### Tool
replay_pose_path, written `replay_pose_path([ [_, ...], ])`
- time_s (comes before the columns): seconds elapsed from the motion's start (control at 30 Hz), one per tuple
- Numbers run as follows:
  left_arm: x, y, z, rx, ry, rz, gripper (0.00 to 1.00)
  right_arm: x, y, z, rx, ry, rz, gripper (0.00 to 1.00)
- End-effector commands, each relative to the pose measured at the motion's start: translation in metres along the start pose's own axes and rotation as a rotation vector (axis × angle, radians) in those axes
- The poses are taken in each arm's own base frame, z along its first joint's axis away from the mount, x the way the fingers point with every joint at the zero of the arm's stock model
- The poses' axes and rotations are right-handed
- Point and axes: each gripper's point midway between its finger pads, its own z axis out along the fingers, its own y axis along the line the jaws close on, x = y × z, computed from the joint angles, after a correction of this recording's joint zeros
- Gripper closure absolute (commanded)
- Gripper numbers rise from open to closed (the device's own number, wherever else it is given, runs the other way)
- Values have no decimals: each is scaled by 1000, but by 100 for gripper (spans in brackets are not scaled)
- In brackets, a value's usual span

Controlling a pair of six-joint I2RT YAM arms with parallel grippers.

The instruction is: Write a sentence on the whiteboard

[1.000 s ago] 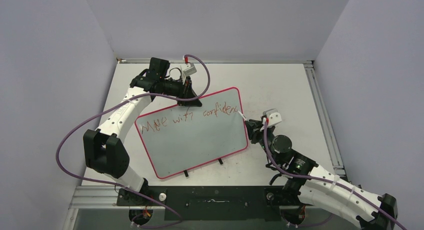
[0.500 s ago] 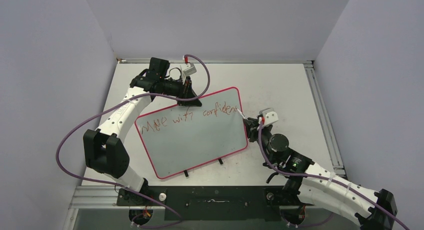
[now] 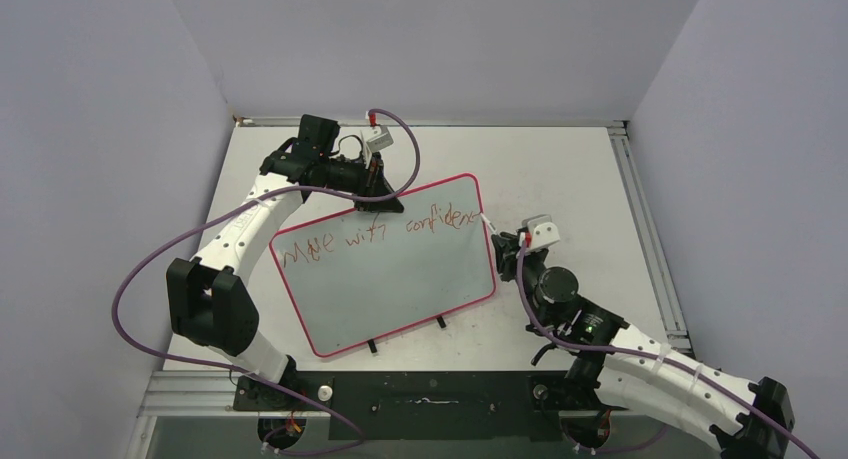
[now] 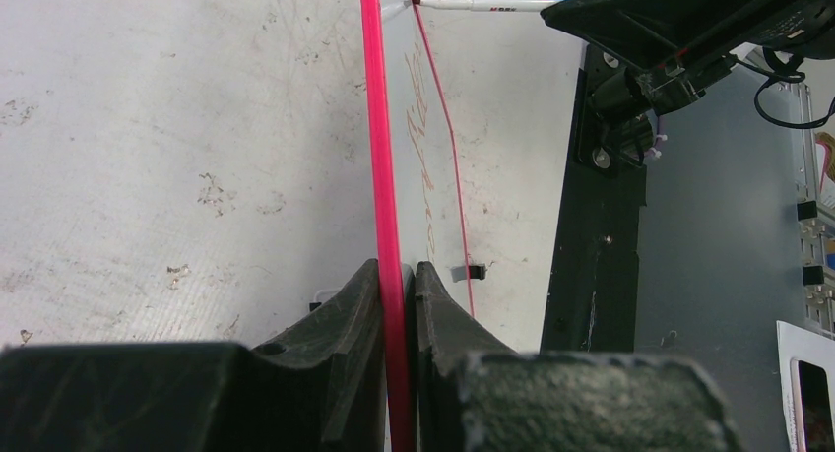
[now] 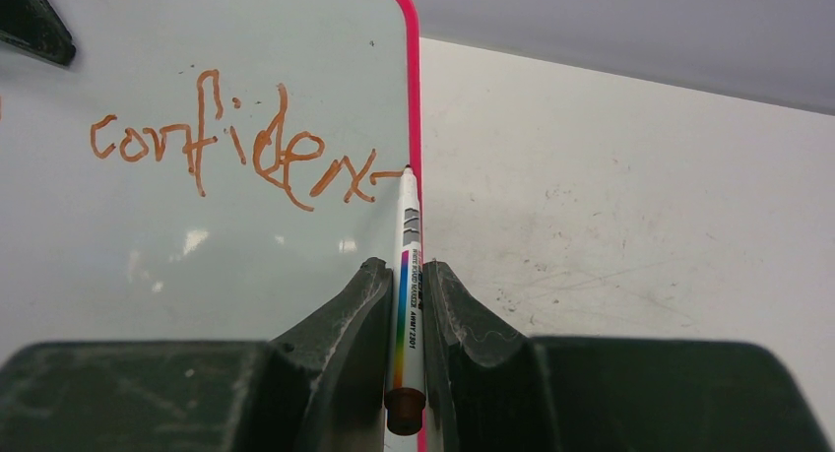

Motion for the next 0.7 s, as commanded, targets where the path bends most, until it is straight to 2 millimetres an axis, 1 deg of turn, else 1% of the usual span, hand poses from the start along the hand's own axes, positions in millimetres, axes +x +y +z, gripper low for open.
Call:
replay_pose_path([
  [0.0,1,-8,1,20,-3,85,100,-26,1,7,12,-75,2,95],
  [0.13,1,-8,1,22,-2,84,100,-30,6,11,-3,-90,-2,95],
  [0.23,1,-8,0,21,-3,84,100,-28,9,12,-12,-80,-5,95],
  [0.47,1,-8,1,21,-2,84,100,-9,14,8,-43,-26,20,95],
  [0.67,1,-8,1,21,-2,83,100,7,14,2,-53,21,46,95],
])
